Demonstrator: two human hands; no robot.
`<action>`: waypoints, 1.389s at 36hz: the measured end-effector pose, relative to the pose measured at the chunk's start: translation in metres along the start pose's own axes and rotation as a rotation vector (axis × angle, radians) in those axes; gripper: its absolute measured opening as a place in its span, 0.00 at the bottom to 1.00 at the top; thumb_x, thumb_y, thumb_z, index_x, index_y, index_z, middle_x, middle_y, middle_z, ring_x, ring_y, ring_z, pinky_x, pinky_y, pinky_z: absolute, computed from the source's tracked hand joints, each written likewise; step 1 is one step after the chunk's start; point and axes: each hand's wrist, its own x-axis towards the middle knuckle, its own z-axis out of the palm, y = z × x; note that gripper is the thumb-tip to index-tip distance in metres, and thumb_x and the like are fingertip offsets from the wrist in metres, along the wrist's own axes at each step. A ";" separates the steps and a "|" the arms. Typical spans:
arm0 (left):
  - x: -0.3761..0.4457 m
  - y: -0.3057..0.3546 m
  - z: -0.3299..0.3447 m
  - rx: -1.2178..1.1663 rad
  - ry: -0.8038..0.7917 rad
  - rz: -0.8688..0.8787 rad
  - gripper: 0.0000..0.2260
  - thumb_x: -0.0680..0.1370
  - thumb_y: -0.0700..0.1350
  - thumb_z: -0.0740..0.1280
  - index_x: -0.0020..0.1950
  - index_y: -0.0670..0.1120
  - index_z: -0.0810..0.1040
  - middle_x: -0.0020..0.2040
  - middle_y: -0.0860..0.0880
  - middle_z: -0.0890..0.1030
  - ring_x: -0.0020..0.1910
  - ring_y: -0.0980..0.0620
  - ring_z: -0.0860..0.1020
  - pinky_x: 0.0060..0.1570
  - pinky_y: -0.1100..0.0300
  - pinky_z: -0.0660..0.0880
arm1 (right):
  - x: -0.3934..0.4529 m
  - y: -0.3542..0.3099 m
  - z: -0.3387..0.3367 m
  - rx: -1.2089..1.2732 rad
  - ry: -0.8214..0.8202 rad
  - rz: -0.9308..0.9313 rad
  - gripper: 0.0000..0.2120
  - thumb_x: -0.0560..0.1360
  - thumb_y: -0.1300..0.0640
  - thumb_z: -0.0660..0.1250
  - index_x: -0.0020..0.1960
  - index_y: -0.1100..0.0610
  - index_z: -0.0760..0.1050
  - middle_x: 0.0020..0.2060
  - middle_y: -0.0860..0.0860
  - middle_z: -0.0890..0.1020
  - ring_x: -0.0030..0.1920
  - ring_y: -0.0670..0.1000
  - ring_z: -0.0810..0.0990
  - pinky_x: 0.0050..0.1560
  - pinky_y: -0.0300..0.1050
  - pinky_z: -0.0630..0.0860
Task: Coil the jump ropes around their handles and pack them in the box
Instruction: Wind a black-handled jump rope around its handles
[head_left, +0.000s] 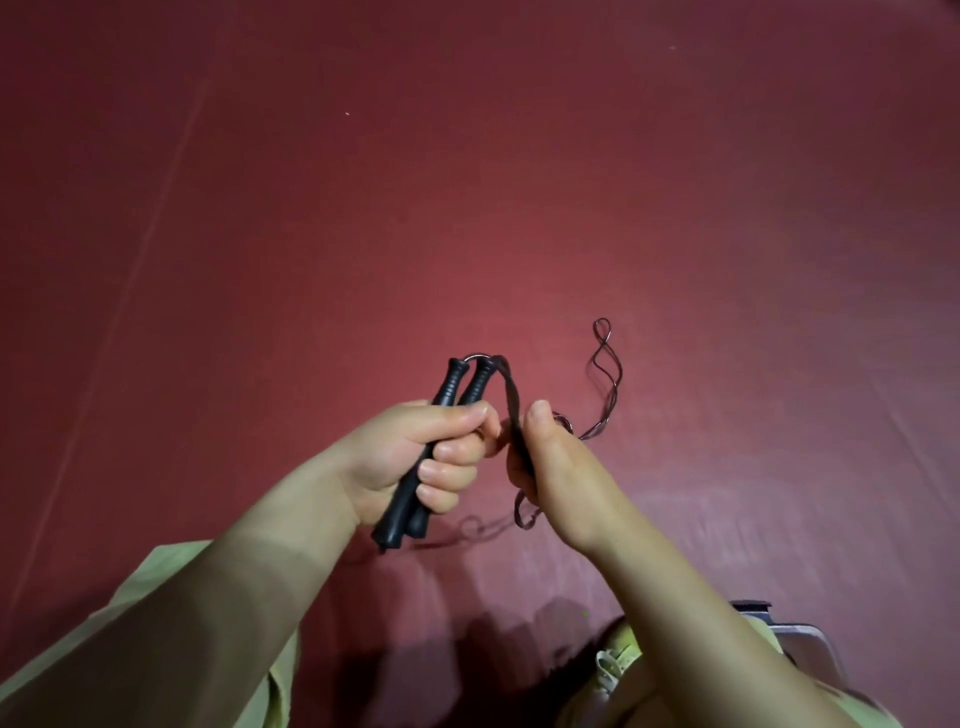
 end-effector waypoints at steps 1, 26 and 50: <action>0.002 0.000 0.000 0.008 -0.002 0.003 0.09 0.71 0.46 0.63 0.37 0.47 0.82 0.24 0.54 0.64 0.18 0.61 0.61 0.17 0.70 0.60 | -0.002 -0.001 -0.001 -0.016 0.014 -0.007 0.30 0.77 0.33 0.39 0.28 0.35 0.72 0.20 0.41 0.67 0.23 0.41 0.65 0.29 0.36 0.62; 0.012 -0.025 0.017 0.740 -0.176 -0.296 0.09 0.70 0.44 0.67 0.49 0.53 0.79 0.26 0.56 0.66 0.22 0.60 0.60 0.23 0.67 0.56 | -0.008 -0.013 -0.044 0.168 -0.067 -0.133 0.07 0.67 0.55 0.71 0.34 0.54 0.74 0.23 0.46 0.73 0.25 0.44 0.69 0.27 0.40 0.66; 0.001 0.003 -0.004 0.150 -0.244 -0.119 0.36 0.58 0.54 0.83 0.54 0.45 0.65 0.29 0.52 0.70 0.21 0.62 0.64 0.18 0.70 0.63 | 0.002 -0.005 -0.037 0.281 -0.058 -0.173 0.09 0.74 0.50 0.65 0.41 0.50 0.83 0.27 0.50 0.71 0.28 0.45 0.64 0.29 0.39 0.58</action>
